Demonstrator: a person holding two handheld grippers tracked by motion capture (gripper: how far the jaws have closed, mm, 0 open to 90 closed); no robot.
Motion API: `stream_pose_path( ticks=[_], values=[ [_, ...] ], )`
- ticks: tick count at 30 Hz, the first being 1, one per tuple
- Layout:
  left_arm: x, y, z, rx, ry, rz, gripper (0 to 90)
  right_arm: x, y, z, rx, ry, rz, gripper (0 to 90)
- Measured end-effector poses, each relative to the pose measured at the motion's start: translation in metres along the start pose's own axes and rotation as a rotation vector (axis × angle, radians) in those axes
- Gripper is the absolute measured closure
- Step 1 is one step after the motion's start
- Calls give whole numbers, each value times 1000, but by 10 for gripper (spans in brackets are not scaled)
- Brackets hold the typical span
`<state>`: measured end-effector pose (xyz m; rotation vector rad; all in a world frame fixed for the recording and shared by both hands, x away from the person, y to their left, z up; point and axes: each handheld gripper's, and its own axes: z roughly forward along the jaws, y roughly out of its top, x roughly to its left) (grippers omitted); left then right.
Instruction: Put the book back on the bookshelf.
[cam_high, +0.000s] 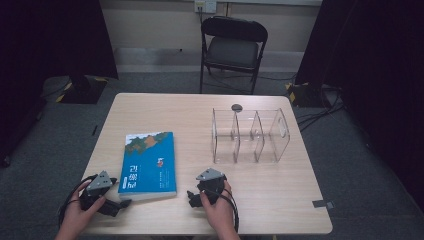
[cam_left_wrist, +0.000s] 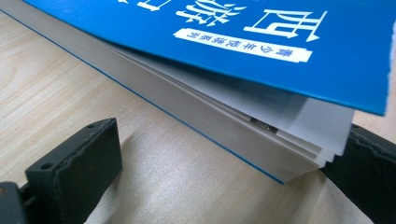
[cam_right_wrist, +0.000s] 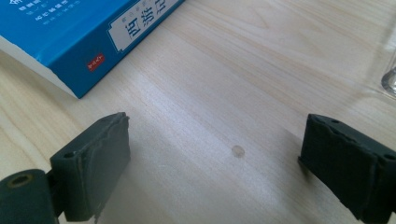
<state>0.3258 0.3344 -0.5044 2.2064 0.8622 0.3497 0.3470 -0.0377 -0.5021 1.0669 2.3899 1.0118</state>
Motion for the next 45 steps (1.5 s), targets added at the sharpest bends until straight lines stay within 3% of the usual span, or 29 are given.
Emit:
stream_pose_path(
  ticks=[21,25,29,33,36,40,45],
  values=[
    [-1,1,0,11,9,-8,0,-3,9,9,4,43,-34,66],
    [-2,1,0,3,8,-19,0,-2,21,7,80,90,-82,177],
    [-2,1,0,6,7,-15,0,1,32,6,105,128,-111,169],
    [-1,1,0,12,7,-9,0,2,40,3,101,155,-123,174],
    [-1,1,0,3,4,-13,0,5,56,-1,88,184,-170,140],
    [0,1,0,1,-2,-7,0,14,70,1,75,234,-219,150],
    [0,0,-1,-5,-7,2,14,23,77,7,69,253,-248,162]
  ],
)
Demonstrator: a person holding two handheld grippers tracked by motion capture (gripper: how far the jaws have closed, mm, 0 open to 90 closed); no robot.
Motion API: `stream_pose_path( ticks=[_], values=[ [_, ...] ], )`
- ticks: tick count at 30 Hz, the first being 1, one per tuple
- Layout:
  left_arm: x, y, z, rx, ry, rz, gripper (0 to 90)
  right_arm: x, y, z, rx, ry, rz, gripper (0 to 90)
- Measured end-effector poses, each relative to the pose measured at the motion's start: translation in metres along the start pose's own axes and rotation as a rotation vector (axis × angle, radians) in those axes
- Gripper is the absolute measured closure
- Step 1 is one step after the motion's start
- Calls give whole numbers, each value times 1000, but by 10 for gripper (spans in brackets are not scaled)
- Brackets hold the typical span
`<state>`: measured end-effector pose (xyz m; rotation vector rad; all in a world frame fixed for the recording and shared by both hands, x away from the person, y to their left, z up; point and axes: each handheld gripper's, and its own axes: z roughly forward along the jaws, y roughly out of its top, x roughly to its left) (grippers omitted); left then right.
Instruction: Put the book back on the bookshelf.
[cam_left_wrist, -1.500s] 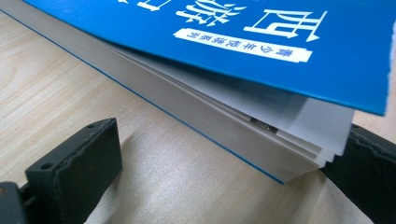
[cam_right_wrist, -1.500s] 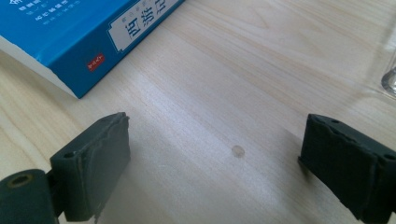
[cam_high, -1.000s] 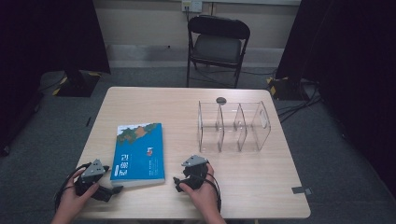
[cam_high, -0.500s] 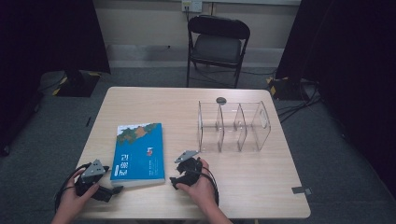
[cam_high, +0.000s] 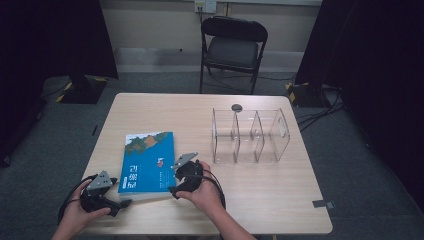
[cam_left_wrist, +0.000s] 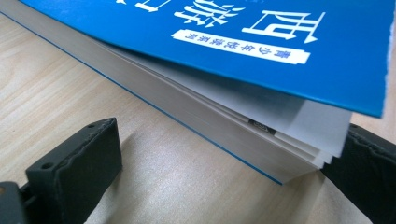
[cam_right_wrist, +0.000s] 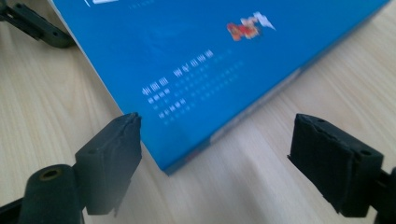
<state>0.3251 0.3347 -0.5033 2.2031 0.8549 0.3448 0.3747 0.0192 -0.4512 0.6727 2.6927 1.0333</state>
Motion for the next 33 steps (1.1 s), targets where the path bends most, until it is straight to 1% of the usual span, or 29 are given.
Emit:
stream_pose_path(
  ticks=[1,2,3,4,5,6,7,9,11,12,13,14,17,18,19,20,21,23,24,25,26,28,29,30,32,33],
  values=[
    [0,0,-1,-12,-17,11,71,2,4,3,-10,18,-19,154],
    [0,0,-1,-12,-17,11,97,3,6,4,-13,33,-21,155],
    [-1,1,-3,-9,-24,30,124,4,8,6,-9,48,-24,155],
    [-1,1,-3,-9,-24,30,151,4,8,6,-9,48,-24,155],
    [-3,1,-4,-4,-40,33,175,7,11,9,0,53,-33,156],
    [-3,1,-4,-4,-43,29,188,9,13,11,7,63,-32,158],
    [-3,2,-5,-8,-41,47,201,10,14,13,0,75,-42,162],
    [-5,3,-6,3,-46,42,249,12,18,15,-2,80,-53,158],
    [-5,3,-5,-4,-48,35,251,14,20,16,-10,92,-62,158],
    [-6,3,-5,-8,-47,22,255,15,21,17,-13,96,-64,157],
    [-6,4,-6,1,-49,16,258,16,22,18,-13,99,-63,158],
    [-6,4,-6,1,-49,16,263,16,22,18,-13,99,-63,158],
    [-5,7,-7,33,-47,24,271,16,24,26,-9,105,-87,160],
    [-5,7,-7,33,-47,24,273,16,24,26,-9,105,-87,160],
    [-5,8,-7,30,-53,4,274,16,25,28,-26,113,-88,160],
    [-5,8,-7,30,-53,4,277,16,25,28,-26,113,-88,160],
    [-6,8,-8,35,-55,-5,279,17,27,30,-29,117,-96,155],
    [-5,9,-8,35,-54,-6,283,18,28,31,-24,123,-101,152],
    [-5,9,-9,38,-54,1,283,19,28,33,-18,130,-104,148],
    [-6,10,-9,32,-58,-14,284,20,28,34,-14,136,-106,147],
    [-5,11,-10,29,-55,-16,284,21,28,38,-1,135,-129,142],
    [-5,11,-10,31,-59,-20,285,22,28,39,5,132,-126,141],
    [-5,12,-11,32,-56,-15,285,22,27,42,2,142,-126,132],
    [-5,13,-13,18,-59,-22,286,22,27,43,-10,143,-133,131],
    [-5,14,-14,11,-63,-27,286,23,27,43,-10,139,-135,129],
    [-5,16,-15,-7,-57,-35,286,24,27,44,-5,135,-136,118]
  ],
)
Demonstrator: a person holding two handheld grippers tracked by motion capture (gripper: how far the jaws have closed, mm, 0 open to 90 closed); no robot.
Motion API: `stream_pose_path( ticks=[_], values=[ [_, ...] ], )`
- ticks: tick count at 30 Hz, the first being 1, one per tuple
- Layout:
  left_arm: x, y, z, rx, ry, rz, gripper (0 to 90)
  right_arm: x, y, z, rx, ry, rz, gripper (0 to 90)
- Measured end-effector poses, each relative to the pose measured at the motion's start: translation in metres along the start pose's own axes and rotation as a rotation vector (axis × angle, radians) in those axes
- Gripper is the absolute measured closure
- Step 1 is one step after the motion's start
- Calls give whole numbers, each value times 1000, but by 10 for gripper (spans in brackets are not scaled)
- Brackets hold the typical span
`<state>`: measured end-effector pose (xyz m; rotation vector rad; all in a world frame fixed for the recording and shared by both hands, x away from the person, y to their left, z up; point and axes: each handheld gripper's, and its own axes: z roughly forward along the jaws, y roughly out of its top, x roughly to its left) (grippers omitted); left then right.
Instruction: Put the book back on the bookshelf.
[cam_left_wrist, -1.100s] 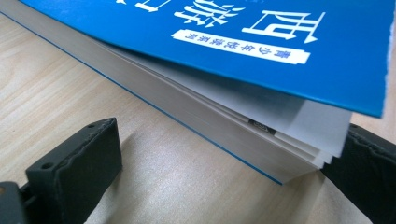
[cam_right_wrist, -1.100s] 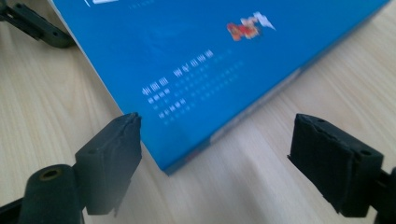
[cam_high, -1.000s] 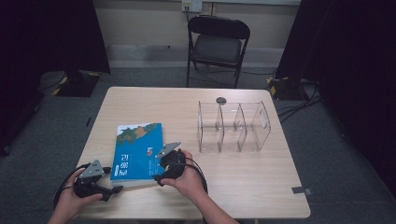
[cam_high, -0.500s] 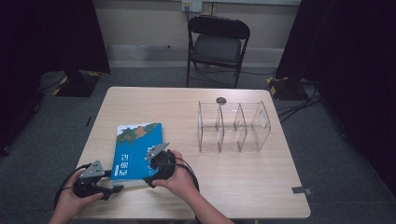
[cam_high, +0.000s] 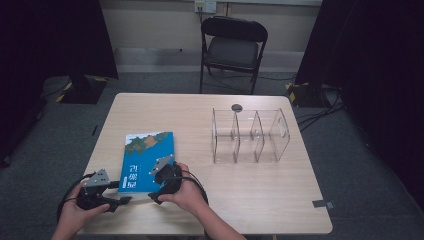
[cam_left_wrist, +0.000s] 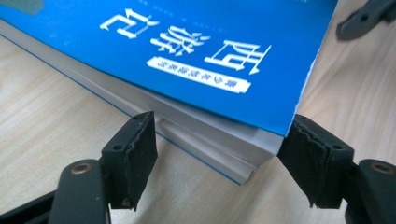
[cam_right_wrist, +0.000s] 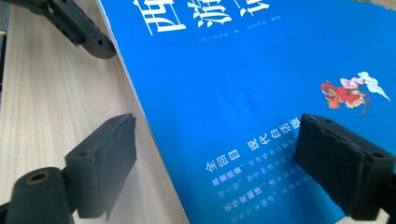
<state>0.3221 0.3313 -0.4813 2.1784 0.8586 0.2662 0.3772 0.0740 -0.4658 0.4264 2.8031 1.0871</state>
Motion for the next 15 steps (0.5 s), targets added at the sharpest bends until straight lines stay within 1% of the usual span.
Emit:
stream_pose_path(
  ticks=[1,3,4,5,7,8,9,10,11,12,13,15],
  values=[
    [0,1,-1,-4,-7,-14,287,0,0,1,-1,2,-4,117],
    [1,2,-2,-8,-12,-9,287,0,1,2,0,1,-6,100],
    [1,5,-4,8,-10,-12,287,1,1,2,3,-2,-4,100],
    [2,6,-3,-1,-19,-20,287,2,1,3,0,-7,-5,96],
    [2,9,-5,1,-18,-23,287,3,2,5,-7,-19,-13,92],
    [2,10,-5,-5,-20,-38,287,4,2,6,-9,-27,-14,90],
    [2,10,-5,-5,-20,-38,287,4,2,6,-9,-27,-14,90],
    [2,13,-7,-3,-23,-40,287,6,3,8,-14,-44,-20,89],
    [2,13,-7,-3,-23,-40,287,6,3,8,-14,-44,-20,89],
    [2,16,-8,-12,-24,-39,287,8,3,10,-10,-61,-32,88],
    [2,16,-8,-12,-24,-39,287,8,3,10,-10,-61,-32,88],
    [2,21,-9,-24,-22,-34,287,9,5,12,-6,-75,-30,86]
  ],
)
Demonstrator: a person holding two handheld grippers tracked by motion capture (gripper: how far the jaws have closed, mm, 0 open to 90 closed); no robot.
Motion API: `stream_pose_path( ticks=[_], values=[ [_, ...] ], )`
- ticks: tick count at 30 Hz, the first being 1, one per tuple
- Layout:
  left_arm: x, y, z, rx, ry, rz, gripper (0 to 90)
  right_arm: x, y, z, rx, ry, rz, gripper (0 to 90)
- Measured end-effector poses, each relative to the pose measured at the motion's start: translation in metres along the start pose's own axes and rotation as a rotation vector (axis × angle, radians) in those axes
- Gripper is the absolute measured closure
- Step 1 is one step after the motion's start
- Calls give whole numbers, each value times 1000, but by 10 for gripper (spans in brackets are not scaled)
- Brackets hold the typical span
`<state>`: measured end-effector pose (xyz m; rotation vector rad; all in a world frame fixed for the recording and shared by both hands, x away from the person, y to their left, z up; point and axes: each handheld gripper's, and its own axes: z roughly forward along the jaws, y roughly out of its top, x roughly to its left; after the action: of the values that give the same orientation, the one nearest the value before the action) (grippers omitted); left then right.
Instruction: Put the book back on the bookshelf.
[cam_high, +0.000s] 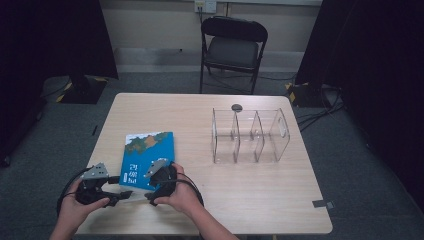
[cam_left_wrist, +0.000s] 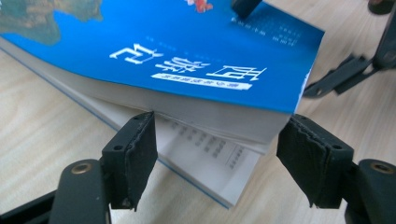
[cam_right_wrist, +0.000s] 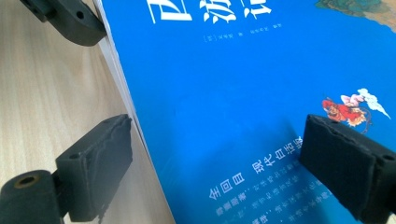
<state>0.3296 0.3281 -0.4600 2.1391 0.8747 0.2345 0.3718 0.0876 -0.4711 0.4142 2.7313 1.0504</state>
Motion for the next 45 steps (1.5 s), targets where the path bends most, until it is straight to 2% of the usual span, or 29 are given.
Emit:
stream_pose_path(
  ticks=[7,13,15,17,18,24,31,32,38,40,41,42,45],
  values=[
    [0,7,-1,-9,-7,-3,287,2,0,1,-14,-19,33,85],
    [0,10,-2,-13,-2,-9,287,7,6,6,13,-60,28,84],
    [-1,10,-2,-12,-2,-13,287,9,7,9,6,-88,17,85],
    [-1,10,-2,-11,-1,-15,286,13,9,13,25,-125,-33,85],
    [-1,10,-2,-11,-1,-15,286,15,10,14,28,-137,-42,86],
    [-1,10,-1,-5,-1,-22,286,12,10,14,11,-138,-52,161],
    [-1,10,-1,-9,-1,-26,285,11,10,13,11,-130,-48,167],
    [0,9,-1,-14,-5,-31,284,11,11,13,9,-123,-55,203],
    [0,9,-1,-23,-8,-37,281,8,12,10,0,-93,-67,258],
    [0,10,-1,-22,-4,-42,276,8,12,9,-4,-85,-66,287],
    [0,10,1,-14,-1,-40,265,8,12,7,-11,-72,-57,349],
    [0,10,1,-14,-1,-40,244,8,12,7,-11,-72,-57,349],
    [0,8,3,-9,-5,-41,218,6,11,4,-30,-51,-48,437]
  ],
)
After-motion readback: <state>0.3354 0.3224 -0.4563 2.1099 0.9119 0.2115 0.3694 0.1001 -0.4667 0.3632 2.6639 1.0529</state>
